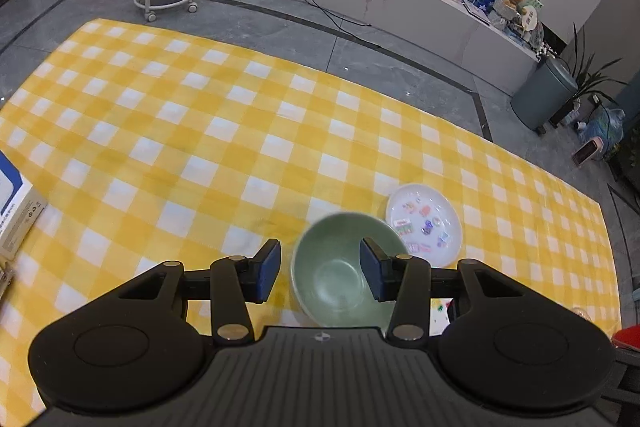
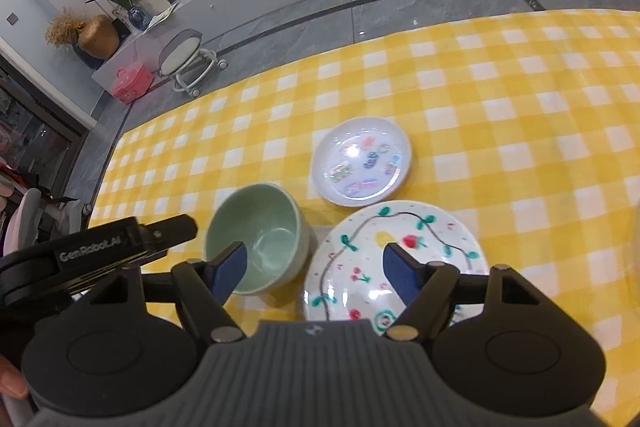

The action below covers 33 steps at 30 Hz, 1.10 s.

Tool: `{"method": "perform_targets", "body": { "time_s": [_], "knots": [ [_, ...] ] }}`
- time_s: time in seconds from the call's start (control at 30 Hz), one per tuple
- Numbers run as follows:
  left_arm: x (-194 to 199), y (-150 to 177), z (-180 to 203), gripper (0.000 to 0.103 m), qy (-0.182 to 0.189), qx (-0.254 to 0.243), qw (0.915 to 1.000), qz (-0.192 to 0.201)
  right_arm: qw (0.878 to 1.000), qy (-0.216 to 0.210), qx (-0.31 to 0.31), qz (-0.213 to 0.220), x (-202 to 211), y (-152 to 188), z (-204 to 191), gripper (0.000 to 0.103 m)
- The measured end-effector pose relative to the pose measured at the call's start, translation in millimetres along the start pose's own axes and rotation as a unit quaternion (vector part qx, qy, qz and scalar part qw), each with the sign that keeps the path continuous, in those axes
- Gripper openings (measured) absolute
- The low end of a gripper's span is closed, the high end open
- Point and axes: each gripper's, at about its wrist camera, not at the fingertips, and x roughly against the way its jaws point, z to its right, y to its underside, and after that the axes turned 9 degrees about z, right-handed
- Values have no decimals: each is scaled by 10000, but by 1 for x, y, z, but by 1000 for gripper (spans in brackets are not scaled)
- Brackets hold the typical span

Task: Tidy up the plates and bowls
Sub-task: 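Close the left tool on the green bowl rim while the right tool grips it too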

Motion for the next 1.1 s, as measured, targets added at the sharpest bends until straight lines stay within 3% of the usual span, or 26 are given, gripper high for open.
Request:
{"method": "perform_targets", "body": {
  "time_s": [0.23,0.57,0.73,1.1],
  "knots": [
    [-16,-3,-12,52,113,219,9996,-109,9999,-9,-48,-111,-19,-4,-3,67],
    [-42,14,-13,51,133,152,9984,-526,9990,131,13,-426,-55,-2,-5,43],
    [-52,21,-14,40,122,195,9973,-694,9977,151,159,-634,-73,1,-9,29],
    [-65,28,-15,14,-97,297,9957,-870,9975,122,306,-625,-86,6,-13,22]
  ]
}}
